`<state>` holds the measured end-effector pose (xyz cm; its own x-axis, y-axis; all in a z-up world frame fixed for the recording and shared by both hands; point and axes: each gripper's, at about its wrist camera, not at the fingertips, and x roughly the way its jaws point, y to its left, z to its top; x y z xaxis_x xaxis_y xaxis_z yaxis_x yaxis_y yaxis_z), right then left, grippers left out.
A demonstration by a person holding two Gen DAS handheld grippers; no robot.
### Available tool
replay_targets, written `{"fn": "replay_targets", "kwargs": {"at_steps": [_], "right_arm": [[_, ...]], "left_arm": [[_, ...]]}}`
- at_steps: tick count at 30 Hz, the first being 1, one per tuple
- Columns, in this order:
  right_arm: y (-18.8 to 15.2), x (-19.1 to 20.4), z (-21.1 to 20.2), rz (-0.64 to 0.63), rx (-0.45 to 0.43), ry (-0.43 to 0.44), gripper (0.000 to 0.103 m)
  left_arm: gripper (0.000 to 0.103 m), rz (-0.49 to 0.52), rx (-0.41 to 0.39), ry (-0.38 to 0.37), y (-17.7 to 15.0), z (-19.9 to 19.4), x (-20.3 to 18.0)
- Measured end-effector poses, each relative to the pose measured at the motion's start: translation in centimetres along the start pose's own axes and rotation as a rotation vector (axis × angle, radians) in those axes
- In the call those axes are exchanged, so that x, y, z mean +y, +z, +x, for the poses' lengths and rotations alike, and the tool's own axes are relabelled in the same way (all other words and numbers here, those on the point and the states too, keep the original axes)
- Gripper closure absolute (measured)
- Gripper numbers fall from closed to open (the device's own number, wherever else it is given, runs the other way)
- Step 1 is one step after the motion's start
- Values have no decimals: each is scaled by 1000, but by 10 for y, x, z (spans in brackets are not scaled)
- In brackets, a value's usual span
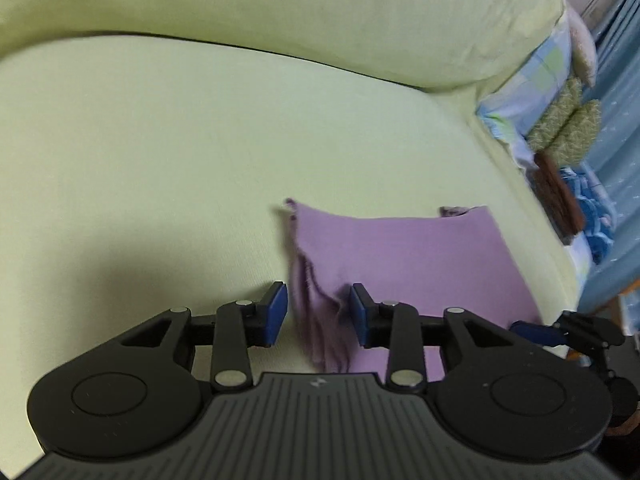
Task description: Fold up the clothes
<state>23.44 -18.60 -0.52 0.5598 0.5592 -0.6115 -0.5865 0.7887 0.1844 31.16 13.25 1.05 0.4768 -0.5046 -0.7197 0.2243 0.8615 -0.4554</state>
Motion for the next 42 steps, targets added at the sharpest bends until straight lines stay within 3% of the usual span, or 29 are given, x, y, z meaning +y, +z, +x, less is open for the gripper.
{"fn": "replay_targets", "kwargs": {"at_steps": [1,3,6,9,12,15,18,21,24,26,31,35,39,42], "right_arm": [[1,0,1,3,-2,7,68],[1,1,5,9,1,14,68],[3,3,9,10,3,17,67],[4,5,12,13,5,15,66],[6,7,14,17,4,12,66],[7,8,16,17,5,4,66],[6,9,18,6,17,-7,66],[7,10,16,-1,10,-9,66],[11,6,17,20,-8,-19,66],[13,4,21,16,4,-35,66],[17,-5,22,17,2,-122,68],[27,-20,28,50,-53,-180,67],[43,-14,54,-39,-60,-197,68],[53,-8,74,-114,-25,-193,72]], "left_arm": [[67,0,8,-26,2,3,1],[83,9,13,-63,5,7,3],[88,83,-52,-1,1,8,1],[85,139,-92,61,0,8,-2],[70,178,-119,142,-1,-5,-6],[76,254,-155,252,-2,-24,-19],[75,275,-161,151,-2,-28,-38],[74,312,-121,63,-4,-4,-60],[74,338,-67,74,-11,23,-63],[70,357,-85,87,-17,21,-57],[76,315,-138,192,-22,-8,-35],[76,341,-173,152,-19,-7,-47],[76,374,-154,111,-9,19,-60],[75,378,-142,124,-5,36,-56]]}}
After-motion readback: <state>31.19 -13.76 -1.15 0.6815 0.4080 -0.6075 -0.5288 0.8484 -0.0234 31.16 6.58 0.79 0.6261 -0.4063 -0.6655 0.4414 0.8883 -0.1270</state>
